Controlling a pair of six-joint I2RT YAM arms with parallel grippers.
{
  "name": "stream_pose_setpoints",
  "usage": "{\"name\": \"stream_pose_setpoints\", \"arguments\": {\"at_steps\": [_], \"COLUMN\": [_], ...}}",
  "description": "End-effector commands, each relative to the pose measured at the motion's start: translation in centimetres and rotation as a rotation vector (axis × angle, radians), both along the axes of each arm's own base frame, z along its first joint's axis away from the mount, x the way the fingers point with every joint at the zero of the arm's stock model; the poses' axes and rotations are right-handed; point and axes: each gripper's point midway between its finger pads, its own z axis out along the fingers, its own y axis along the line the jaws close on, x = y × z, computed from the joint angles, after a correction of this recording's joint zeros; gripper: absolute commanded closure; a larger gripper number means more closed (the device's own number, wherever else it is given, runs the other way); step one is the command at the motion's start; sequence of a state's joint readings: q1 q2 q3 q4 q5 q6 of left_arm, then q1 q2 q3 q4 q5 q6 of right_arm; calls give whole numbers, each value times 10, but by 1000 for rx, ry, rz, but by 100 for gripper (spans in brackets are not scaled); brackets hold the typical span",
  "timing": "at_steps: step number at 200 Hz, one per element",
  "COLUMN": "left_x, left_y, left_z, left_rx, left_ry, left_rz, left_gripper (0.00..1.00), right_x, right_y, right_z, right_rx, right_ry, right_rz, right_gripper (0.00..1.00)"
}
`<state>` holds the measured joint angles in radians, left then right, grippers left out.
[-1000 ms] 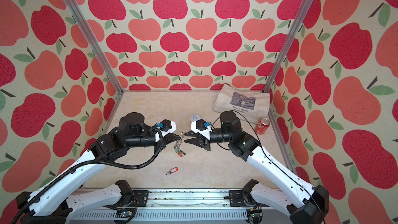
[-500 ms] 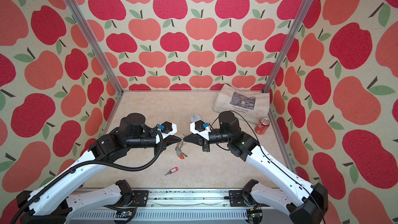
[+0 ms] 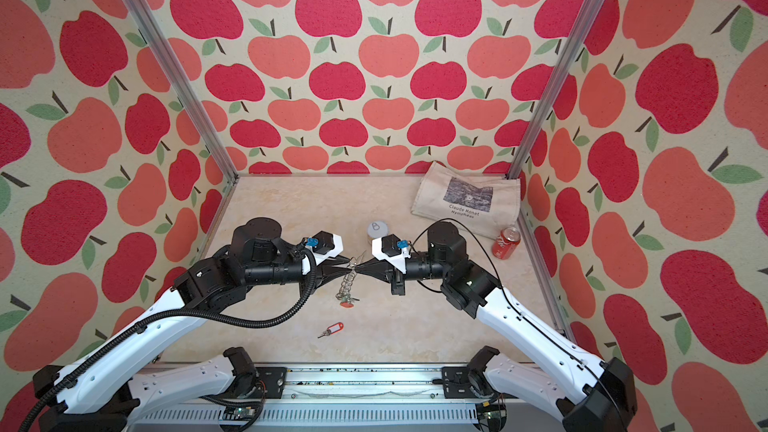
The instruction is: Put the keys on the keyring
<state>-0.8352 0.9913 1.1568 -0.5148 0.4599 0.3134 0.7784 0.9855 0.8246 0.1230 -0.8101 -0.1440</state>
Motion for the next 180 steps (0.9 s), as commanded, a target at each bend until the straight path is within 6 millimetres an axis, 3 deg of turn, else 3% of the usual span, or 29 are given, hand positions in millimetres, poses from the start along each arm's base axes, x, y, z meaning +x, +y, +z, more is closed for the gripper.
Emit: {"name": "stream_pose_setpoints", "arguments": {"at_steps": [1,105,180], "left_x": [3,-28,-27], "left_y": [-1,-9,-25], "left_z": [19,59,53], "left_rx": [-109,-293,-284], "left_ry": [0,42,21], "left_rz": [28,-154,-185], "left_gripper": [65,64,63], "right_x": [-2,0,-5], "right_y": [-10,-35,-36], "right_z": [33,45,52], "right_rx": [146,374,452], "right_ry": [-60,-227,-211], "right_rz": [-24,-164,-131], "right_gripper": [100,100,100]}}
